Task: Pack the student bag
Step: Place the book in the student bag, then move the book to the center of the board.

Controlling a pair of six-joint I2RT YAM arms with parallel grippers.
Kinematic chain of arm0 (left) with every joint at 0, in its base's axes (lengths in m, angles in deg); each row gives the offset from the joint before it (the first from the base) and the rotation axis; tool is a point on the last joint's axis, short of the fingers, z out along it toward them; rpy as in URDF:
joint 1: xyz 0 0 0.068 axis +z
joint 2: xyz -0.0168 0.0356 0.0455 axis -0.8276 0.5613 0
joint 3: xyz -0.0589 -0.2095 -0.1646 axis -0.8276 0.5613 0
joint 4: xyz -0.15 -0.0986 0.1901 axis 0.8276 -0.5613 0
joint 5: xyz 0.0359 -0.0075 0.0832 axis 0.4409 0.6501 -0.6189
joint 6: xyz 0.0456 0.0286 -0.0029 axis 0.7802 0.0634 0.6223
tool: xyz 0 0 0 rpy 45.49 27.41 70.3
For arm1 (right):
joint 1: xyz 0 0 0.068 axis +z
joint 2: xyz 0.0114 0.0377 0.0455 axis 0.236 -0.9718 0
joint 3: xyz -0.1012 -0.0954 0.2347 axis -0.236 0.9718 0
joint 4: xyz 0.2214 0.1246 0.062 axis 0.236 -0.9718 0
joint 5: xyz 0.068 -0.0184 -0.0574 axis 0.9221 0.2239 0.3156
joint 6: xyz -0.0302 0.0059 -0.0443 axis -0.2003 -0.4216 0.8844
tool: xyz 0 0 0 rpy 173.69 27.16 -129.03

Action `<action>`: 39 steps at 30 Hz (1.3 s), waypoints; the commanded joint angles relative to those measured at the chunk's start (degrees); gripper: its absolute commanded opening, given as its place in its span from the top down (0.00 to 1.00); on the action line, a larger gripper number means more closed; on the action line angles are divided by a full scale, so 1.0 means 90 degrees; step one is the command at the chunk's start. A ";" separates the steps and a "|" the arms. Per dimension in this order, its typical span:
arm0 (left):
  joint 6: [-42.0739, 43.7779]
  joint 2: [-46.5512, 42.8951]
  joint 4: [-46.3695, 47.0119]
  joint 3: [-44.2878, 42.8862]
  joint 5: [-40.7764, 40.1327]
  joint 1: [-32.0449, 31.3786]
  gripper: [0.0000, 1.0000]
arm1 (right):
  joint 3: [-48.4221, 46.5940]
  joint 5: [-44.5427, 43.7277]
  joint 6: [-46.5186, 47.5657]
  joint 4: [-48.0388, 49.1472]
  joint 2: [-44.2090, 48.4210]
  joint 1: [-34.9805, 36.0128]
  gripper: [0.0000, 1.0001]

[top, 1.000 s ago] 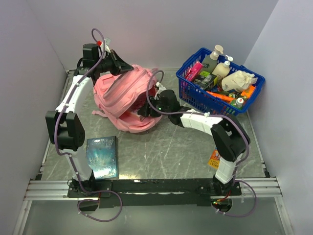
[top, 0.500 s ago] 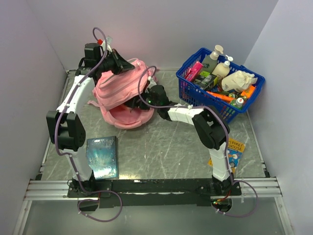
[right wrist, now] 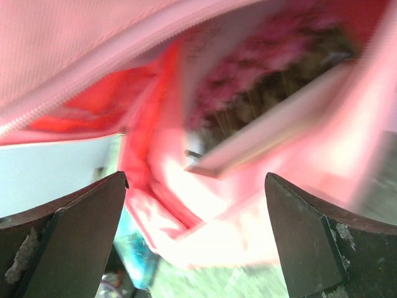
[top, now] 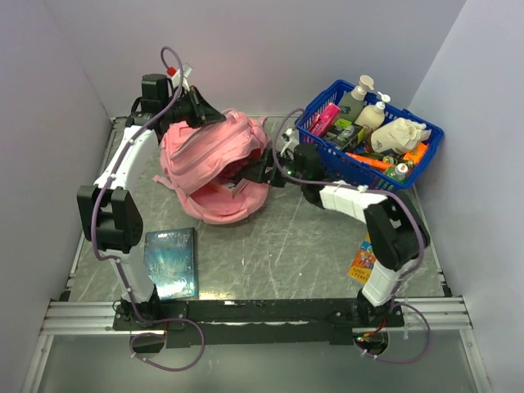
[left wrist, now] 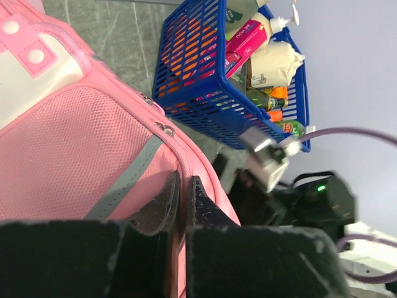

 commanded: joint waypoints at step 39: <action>0.0356 -0.0683 0.1355 0.0727 0.1089 0.0061 0.99 | 0.2675 -0.5332 -0.1195 -0.9019 0.6383 -0.4726 0.16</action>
